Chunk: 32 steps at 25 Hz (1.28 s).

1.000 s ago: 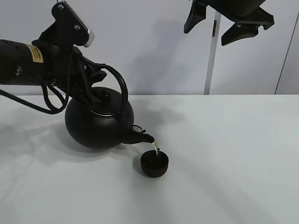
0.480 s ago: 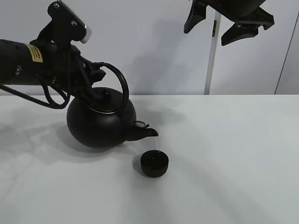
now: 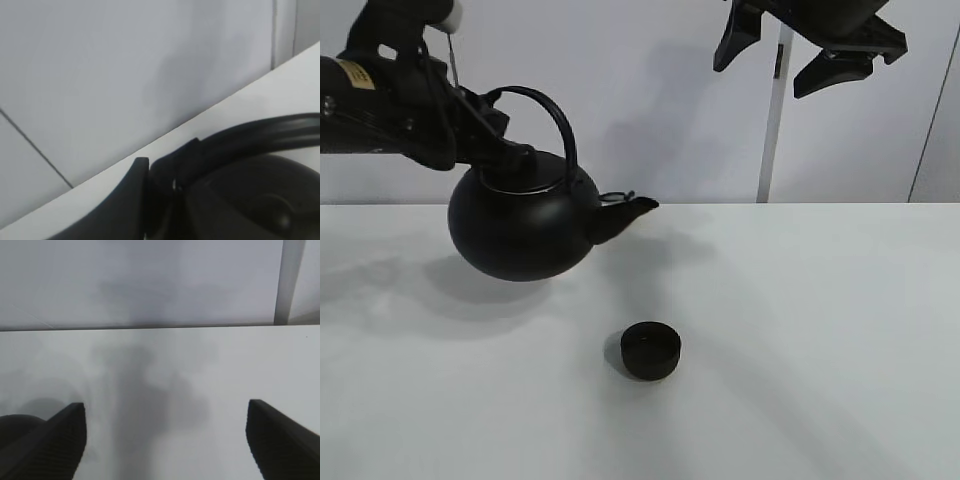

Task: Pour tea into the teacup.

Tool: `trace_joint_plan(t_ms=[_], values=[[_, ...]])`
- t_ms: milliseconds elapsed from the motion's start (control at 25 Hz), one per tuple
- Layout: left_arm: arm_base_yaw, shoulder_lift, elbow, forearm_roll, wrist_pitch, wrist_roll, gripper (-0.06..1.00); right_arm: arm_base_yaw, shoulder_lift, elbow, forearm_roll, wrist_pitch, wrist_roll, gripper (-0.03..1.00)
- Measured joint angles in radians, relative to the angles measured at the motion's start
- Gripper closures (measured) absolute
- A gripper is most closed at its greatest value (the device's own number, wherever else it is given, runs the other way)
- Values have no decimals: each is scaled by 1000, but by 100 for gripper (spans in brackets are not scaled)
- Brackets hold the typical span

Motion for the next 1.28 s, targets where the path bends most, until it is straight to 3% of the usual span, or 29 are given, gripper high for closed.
trace_joint_plan(t_ms=[200,360,840,1280], values=[[0,-48,91,-186,-62,34,84,0,0,0,0,1,2,37],[0,-52,176,-243,-145,29,84,0,0,0,0,1,2,37],[-16,-54,294,-268,-251,-56,84,0,0,0,0,1,3,37],[-57,-54,329,-239,-248,-65,84,0,0,0,0,1,3,37]])
